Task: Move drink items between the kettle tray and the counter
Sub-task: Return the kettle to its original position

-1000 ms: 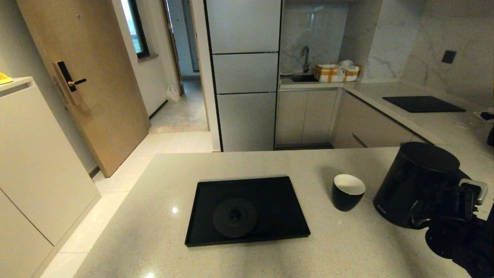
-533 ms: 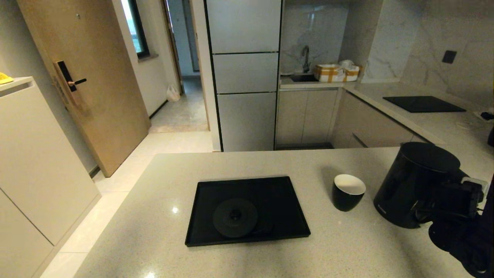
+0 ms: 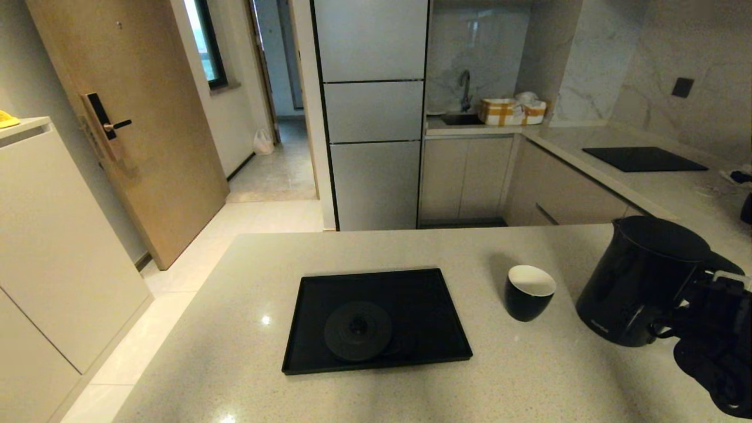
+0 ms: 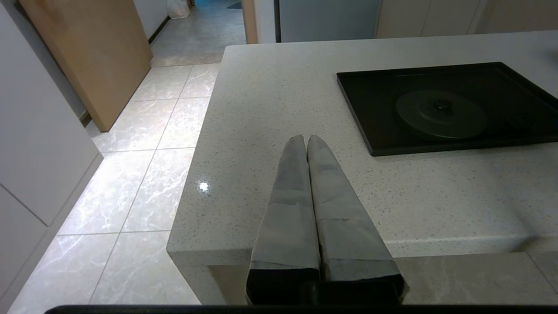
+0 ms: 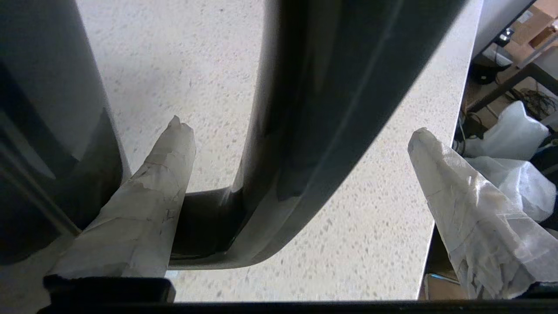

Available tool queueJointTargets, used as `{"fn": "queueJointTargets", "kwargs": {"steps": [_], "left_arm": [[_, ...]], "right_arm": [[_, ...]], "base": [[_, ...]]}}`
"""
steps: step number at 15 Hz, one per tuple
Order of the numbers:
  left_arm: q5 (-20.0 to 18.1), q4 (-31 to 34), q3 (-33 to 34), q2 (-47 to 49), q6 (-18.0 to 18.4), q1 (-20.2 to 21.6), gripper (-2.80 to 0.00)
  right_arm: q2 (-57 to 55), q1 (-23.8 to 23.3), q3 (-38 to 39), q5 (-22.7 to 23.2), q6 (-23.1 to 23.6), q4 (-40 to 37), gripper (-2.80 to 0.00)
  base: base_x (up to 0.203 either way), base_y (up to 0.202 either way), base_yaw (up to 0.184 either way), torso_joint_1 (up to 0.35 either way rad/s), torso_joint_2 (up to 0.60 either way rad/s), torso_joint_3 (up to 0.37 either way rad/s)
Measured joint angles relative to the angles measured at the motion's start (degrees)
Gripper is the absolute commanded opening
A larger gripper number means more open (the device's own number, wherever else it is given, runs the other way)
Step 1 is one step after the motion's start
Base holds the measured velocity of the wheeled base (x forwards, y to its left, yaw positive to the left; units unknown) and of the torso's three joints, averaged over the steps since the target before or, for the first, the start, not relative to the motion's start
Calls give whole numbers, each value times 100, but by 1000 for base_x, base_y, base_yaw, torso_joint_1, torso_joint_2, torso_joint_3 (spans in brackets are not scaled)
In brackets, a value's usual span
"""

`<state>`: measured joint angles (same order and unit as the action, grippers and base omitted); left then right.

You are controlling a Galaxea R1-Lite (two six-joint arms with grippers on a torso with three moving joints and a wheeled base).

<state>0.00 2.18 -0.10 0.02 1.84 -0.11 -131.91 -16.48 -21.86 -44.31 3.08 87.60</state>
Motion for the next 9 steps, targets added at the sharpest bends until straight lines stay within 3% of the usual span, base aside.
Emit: {"fn": "queueJointTargets", "kwargs": {"steps": [9], "left_arm": [[0, 1, 2, 0, 0, 1, -280]], "right_arm": [[-81, -24, -194, 384, 13, -39, 0]], "base": [[0, 0, 0, 0, 0, 0]]}}
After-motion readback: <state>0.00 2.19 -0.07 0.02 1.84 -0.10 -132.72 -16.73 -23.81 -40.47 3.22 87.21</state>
